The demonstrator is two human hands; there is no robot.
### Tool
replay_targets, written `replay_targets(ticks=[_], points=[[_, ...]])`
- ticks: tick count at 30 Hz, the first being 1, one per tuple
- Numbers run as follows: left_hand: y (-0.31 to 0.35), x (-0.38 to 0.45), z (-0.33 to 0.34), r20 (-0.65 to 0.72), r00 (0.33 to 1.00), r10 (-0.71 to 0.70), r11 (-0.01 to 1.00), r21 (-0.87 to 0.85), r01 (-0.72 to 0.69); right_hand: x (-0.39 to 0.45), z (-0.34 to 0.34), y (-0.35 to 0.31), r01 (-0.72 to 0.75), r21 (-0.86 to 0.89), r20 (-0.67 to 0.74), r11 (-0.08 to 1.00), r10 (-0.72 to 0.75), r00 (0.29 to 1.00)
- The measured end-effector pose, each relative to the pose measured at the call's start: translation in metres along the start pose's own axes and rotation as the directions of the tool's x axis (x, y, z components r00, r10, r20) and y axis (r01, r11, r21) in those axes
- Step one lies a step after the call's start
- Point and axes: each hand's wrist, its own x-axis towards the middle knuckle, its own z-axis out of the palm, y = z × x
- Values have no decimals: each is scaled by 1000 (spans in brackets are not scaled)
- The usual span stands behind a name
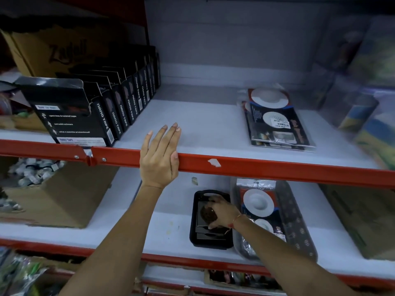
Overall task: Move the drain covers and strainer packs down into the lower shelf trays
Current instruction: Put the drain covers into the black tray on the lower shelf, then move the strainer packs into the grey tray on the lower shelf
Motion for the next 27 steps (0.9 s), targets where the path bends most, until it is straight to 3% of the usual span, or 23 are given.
replay_targets(ticks=[2,8,13,15,18,19,22,25,27], points=[[2,-2,-1,8,1000,9,1000,8,-9,-15,-7,-3,-9,31,-52,999,10,999],[5,-4,-8,45,999,-20,999,-42,22,-79,-45,-14,171,142,-370,975,-108,923],[24,7,-24,173,953,-249,967,-14,255,-135,-105,-29,274,242,-553,931,-99,827],[32,19,-36,255,901,-350,925,-55,375,-143,-126,-32,333,299,-629,894,-77,773],[36,47,-30,416,832,-366,858,-197,475,-141,-159,-26,421,458,-735,783,67,675],[64,104,8,417,838,-353,824,-287,489,-137,-214,18,439,438,-802,784,121,585],[79,142,34,583,681,-442,506,-465,727,-118,-242,63,453,587,-773,671,297,561],[93,147,51,830,406,-383,71,-412,908,-106,-246,97,365,699,-704,615,506,498],[105,154,66,886,336,-321,-8,-357,934,-100,-255,128,201,773,-622,601,658,425]])
